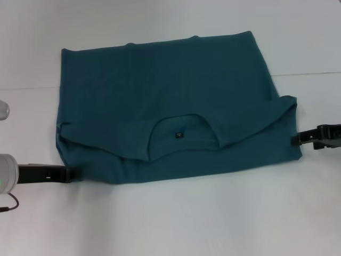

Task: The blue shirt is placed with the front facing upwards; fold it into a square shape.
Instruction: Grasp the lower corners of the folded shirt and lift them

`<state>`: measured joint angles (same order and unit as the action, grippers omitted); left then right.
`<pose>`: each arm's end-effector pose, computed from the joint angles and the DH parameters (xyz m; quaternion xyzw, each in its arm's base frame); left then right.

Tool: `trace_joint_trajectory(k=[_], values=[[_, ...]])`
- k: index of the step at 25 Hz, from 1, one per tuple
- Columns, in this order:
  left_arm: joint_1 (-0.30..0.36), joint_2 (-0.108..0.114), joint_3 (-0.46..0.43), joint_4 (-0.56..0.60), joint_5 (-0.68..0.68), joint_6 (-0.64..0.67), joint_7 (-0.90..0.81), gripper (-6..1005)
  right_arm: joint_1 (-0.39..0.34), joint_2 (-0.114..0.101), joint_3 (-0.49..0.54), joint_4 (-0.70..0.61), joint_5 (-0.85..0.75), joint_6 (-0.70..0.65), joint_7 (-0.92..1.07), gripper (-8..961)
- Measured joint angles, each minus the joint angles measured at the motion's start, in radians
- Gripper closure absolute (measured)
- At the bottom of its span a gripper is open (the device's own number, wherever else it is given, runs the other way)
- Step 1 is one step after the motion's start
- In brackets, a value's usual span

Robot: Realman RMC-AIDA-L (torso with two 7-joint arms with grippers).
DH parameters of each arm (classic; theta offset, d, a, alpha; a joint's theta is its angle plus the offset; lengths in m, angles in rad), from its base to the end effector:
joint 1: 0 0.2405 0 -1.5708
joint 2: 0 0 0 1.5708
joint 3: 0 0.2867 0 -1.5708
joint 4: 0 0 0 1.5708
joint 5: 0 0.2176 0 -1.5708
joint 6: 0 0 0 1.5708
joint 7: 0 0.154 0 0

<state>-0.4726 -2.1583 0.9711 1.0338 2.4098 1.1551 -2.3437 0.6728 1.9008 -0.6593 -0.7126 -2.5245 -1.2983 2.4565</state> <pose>-0.3046 0.3886 -0.0246 -0.8294 -0.4917 -0.0461 0.2613 0.3459 0.4234 0.0669 -0.7522 0.6069 0.0412 0.2534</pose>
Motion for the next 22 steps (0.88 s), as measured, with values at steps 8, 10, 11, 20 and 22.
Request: trace_joint_trajectory(k=[8,10,11,20,22], values=[[0.002,0.000,0.000,-0.002,0.000,0.001,0.000,939,0.020,0.015,-0.011,0.040,-0.007,0.054,0.000,178],[0.003,0.000,0.000,-0.002,0.000,0.002,0.000,939,0.021,0.015,-0.019,0.049,-0.008,0.065,0.004,181],[0.003,0.000,0.000,-0.002,0.000,0.002,0.000,939,0.022,0.015,-0.020,0.051,-0.008,0.069,0.005,183],[0.006,0.000,0.000,-0.001,0.000,0.005,0.001,940,0.036,0.022,-0.022,0.102,-0.009,0.123,0.002,199],[0.006,0.000,0.000,-0.001,0.000,0.005,0.001,940,0.039,0.024,-0.023,0.113,-0.009,0.136,0.001,202]])
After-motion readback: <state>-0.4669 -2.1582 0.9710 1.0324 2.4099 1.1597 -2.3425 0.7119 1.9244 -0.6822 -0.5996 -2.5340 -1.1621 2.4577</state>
